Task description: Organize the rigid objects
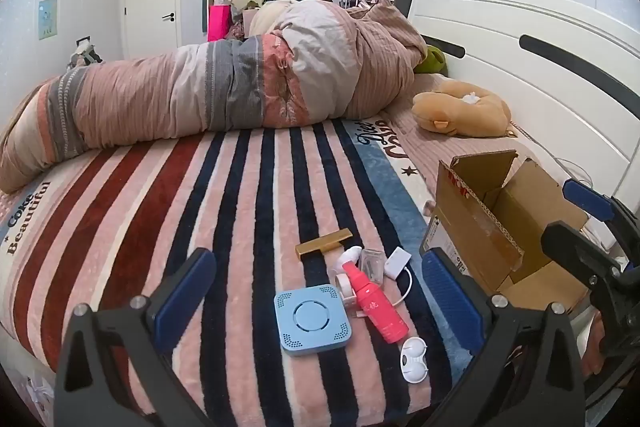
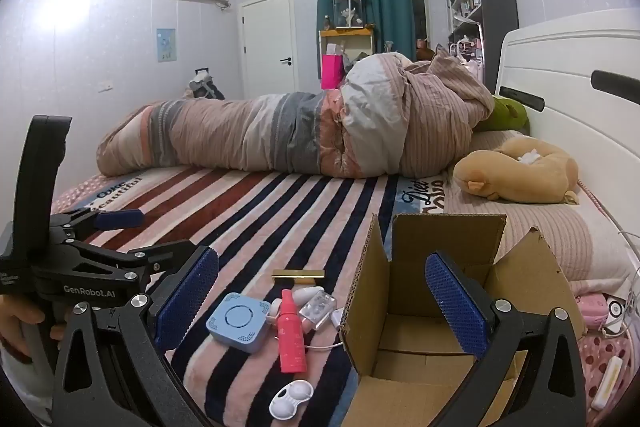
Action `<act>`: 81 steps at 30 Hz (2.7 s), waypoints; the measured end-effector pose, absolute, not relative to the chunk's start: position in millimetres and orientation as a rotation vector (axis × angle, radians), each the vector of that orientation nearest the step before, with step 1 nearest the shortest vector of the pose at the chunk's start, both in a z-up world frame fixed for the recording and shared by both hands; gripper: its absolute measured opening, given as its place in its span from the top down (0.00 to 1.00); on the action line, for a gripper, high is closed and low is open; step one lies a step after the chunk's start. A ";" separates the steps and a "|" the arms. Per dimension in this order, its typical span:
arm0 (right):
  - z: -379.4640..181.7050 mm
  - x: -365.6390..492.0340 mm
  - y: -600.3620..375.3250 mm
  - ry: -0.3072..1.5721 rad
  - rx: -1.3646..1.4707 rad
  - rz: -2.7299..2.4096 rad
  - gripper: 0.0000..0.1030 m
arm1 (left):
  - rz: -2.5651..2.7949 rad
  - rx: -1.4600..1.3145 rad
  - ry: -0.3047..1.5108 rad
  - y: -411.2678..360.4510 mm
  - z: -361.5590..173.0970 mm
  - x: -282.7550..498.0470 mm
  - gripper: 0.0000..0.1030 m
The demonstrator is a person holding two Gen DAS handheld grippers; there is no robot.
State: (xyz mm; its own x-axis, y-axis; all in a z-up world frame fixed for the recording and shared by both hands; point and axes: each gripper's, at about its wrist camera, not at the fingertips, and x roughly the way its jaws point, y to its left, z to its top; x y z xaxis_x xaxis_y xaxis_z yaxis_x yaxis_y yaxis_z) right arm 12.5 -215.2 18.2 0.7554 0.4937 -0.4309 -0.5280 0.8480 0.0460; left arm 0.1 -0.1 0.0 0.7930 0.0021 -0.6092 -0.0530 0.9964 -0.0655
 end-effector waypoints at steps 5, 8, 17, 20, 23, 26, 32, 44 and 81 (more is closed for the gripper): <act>18.4 12.6 -214.8 0.449 -0.084 0.557 0.00 | 0.029 -0.080 0.652 -0.1 0.0 0.0 0.00; 18.4 12.6 -214.7 0.449 -0.084 0.556 0.00 | 0.030 -0.080 0.652 -0.2 0.0 0.0 0.00; 18.0 12.4 -214.8 0.450 -0.086 0.557 0.00 | 0.029 -0.081 0.652 -0.1 0.0 0.0 0.00; 18.0 12.2 -214.9 0.451 -0.086 0.557 0.00 | 0.029 -0.082 0.652 0.0 0.1 0.0 0.00; 18.1 11.9 -215.1 0.451 -0.085 0.557 0.00 | 0.029 -0.082 0.651 -0.2 0.0 -0.1 0.00; 18.2 11.6 -215.3 0.451 -0.086 0.556 0.00 | 0.029 -0.081 0.652 0.0 -0.1 0.2 0.00; 18.4 10.9 -216.0 0.451 -0.086 0.555 0.00 | 0.027 -0.081 0.652 0.0 0.0 0.1 0.00; 18.9 12.0 -217.5 0.450 -0.084 0.560 0.00 | 0.029 -0.080 0.652 -0.2 -0.1 0.2 0.00; 40.4 -4.8 -198.3 0.362 -0.107 0.606 0.06 | 0.011 -0.130 0.610 26.8 -3.7 3.3 0.00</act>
